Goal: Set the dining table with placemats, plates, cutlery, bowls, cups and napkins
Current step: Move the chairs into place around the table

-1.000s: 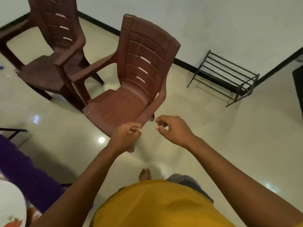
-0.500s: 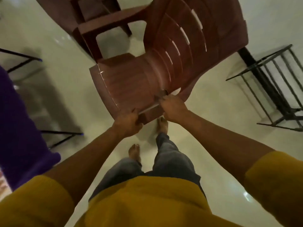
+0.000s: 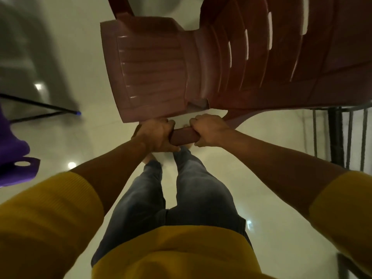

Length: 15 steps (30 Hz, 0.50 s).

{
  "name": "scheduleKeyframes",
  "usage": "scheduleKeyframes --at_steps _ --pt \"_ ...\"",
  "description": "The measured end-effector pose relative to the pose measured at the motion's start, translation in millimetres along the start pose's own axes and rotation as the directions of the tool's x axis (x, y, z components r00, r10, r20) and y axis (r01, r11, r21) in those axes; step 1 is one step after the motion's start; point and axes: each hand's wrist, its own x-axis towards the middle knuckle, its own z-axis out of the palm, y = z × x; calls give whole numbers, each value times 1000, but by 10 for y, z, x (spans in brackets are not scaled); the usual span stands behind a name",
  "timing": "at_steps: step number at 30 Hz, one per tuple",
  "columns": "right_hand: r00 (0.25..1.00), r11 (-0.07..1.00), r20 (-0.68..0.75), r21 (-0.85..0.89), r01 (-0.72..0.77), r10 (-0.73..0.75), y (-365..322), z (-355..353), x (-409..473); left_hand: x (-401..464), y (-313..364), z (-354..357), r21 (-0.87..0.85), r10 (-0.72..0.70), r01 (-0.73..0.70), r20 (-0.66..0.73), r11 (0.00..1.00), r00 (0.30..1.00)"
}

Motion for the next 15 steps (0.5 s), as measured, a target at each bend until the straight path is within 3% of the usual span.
scheduleKeyframes --at_steps 3,6,15 --pt "998 997 37 -61 46 -44 22 -34 99 76 -29 -39 22 29 -31 66 999 997" --pt "994 994 80 -69 79 -73 64 -60 194 93 -60 -9 35 34 -35 42 999 999" --pt "976 997 212 62 41 -53 113 -130 260 75 -104 49 -76 75 -72 39 995 996"
